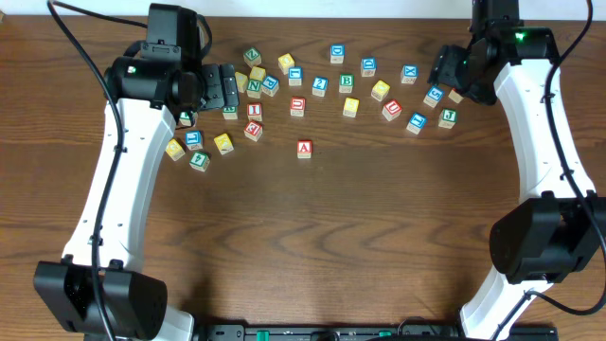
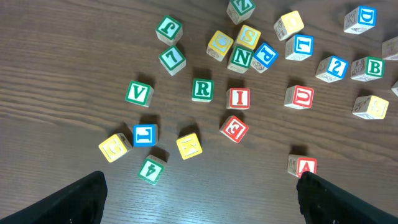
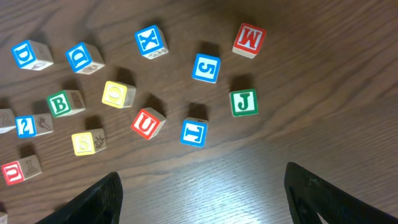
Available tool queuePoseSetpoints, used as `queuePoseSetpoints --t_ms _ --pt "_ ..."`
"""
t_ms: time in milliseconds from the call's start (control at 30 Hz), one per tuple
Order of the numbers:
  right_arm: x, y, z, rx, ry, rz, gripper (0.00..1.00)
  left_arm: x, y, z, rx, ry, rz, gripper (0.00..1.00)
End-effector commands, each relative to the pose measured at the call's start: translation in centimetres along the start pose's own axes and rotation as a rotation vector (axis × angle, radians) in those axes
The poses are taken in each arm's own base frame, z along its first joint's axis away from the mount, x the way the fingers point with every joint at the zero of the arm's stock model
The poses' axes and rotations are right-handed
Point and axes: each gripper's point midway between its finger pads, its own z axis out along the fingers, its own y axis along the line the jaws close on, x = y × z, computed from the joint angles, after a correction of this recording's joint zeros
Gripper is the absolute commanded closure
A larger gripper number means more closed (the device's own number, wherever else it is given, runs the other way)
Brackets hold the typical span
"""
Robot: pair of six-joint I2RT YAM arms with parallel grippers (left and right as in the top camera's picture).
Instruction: Spell out AI2
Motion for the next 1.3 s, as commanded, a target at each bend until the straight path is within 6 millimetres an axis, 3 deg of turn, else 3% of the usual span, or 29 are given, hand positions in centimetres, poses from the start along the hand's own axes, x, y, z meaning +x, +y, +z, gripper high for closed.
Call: queuePoseSetpoints --t_ms 0,200,333,500,633,733,900,1100,1267 --pt "-0.1 1.3 -1.1 -0.038 -0.015 -0.016 0.22 -0.9 0.1 -0.6 -0.01 -0.027 0.011 0.04" --pt "0.4 2.2 -1.1 -0.048 -0.01 -0.033 0.22 -0.8 0.1 -0.1 -0.012 -0.017 -0.03 0.04" --pt "0.6 2.7 -1.2 -0.054 -0.009 -0.045 0.22 -0.6 -0.4 1.6 -0.012 0.01 -0.111 0.04" --pt "0.7 3.1 -1.2 -0.061 -0.007 -0.05 0.22 -0.3 -3.1 5.7 0.013 0.044 -0.079 0.05" --pt "0.8 3.0 -1.2 -0.059 -0.004 -0.05 0.22 0.2 -6.4 9.6 0.04 0.055 -0.024 0.18" --pt "0.9 3.0 -1.2 -0.057 0.0 -0.05 0.21 0.8 -7.4 11.5 0.031 0.064 -0.039 0.24" --pt "1.2 2.8 -1.2 -0.051 0.012 -0.051 0.18 1.5 -5.9 14.5 -0.094 0.063 -0.145 0.25" --pt "1.2 2.8 -1.2 -0.051 0.013 -0.051 0.18 2.5 -6.0 18.4 -0.106 0.088 -0.14 0.25" --pt "1.4 2.7 -1.2 -0.047 0.019 -0.051 0.18 3.2 -5.9 20.1 -0.114 0.106 -0.128 0.25"
